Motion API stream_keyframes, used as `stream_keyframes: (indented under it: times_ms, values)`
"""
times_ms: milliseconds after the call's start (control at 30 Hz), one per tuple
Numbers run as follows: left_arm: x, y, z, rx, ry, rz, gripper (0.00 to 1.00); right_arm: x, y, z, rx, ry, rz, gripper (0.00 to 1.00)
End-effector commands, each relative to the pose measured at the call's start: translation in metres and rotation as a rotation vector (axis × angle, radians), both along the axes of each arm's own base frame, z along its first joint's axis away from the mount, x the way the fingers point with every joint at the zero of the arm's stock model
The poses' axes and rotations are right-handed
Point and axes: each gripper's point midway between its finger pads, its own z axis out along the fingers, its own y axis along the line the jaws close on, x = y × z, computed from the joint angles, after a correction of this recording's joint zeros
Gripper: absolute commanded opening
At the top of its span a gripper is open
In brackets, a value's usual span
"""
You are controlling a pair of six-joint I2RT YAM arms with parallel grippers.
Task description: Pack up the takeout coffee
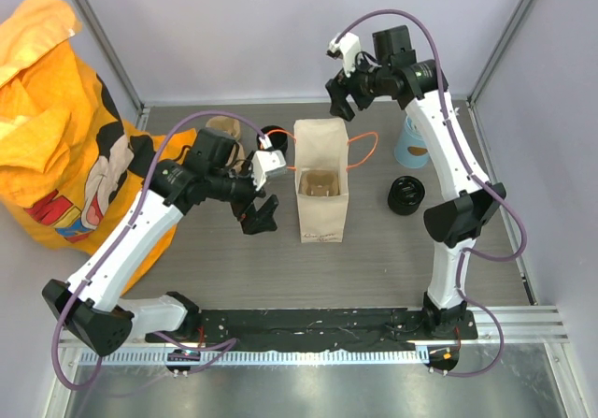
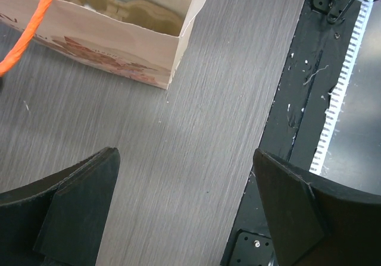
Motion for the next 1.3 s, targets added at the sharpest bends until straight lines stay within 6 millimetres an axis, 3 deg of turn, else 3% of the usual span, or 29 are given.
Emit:
stream_keyframes:
  times_ms: [0,200,600,800,967,1167,1267]
  values:
    - [0.002,0.000,-0.001,0.007,-0.028,-0.011,1.00,-0.016,0.013,0.006,-0.039,-0.043,0.144,0.80]
    - [0.001,0.002,-0.003,0.013,-0.025,-0.008,1.00,-0.027,0.026,-0.010,-0.069,-0.039,0.258,0.74]
    - [0.004,0.002,-0.009,0.027,-0.014,0.004,1.00,-0.015,0.046,-0.029,-0.100,-0.048,0.298,0.60]
    - [0.005,0.003,-0.012,0.033,-0.009,0.007,1.00,-0.012,0.050,-0.029,-0.100,-0.056,0.304,0.38]
    - [0.006,0.002,-0.012,0.034,-0.010,0.010,1.00,-0.011,0.049,-0.029,-0.098,-0.055,0.298,0.09]
    - [0.007,0.001,-0.012,0.033,-0.005,0.012,1.00,-0.011,0.045,-0.027,-0.106,-0.050,0.265,0.07]
    - [0.007,0.001,-0.012,0.034,-0.005,0.014,1.00,-0.001,0.039,-0.026,-0.113,-0.059,0.210,0.06]
